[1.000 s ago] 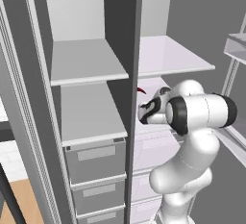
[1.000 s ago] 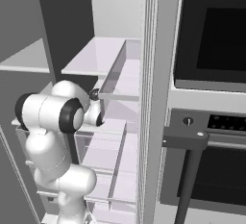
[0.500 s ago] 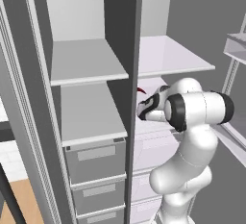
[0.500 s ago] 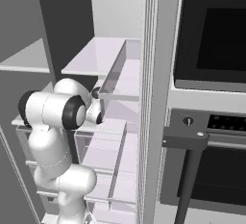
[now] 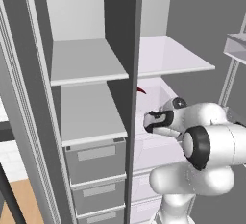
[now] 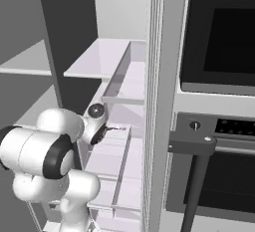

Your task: Take the strawberry from the fridge and place it on top of the pancake, located on the dining counter.

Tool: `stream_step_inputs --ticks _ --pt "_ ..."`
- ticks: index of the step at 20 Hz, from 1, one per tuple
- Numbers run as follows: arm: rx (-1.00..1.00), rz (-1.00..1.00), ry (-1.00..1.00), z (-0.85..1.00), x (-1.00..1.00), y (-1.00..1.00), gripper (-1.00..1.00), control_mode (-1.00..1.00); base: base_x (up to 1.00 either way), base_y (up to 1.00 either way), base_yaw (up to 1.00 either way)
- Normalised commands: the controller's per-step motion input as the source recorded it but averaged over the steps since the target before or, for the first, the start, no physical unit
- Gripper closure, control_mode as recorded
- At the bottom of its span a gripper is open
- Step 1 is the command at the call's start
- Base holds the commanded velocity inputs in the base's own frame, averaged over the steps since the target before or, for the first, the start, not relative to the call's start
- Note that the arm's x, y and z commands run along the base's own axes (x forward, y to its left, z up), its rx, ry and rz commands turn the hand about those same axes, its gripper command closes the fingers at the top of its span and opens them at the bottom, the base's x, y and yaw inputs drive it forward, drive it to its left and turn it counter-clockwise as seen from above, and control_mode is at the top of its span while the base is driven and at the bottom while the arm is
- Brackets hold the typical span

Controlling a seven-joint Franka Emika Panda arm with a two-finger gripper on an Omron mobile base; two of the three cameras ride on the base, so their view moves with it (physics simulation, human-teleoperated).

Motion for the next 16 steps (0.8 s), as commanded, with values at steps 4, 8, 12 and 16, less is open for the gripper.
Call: stream_step_inputs --ticks 4,8,12,16 --pt "0.0 0.0 0.07 0.96 -0.53 0.03 1.0 -1.0 0.0 0.0 0.0" --pt "0.0 0.0 0.15 0.94 -0.29 0.11 1.0 -1.0 0.0 0.0 0.0" --pt "0.0 0.0 0.13 0.64 -0.44 0.08 1.0 -1.0 0.0 0.0 0.0" --pt "0.0 0.0 0.05 0.39 -0.66 0.17 1.0 -1.0 0.0 0.0 0.0"
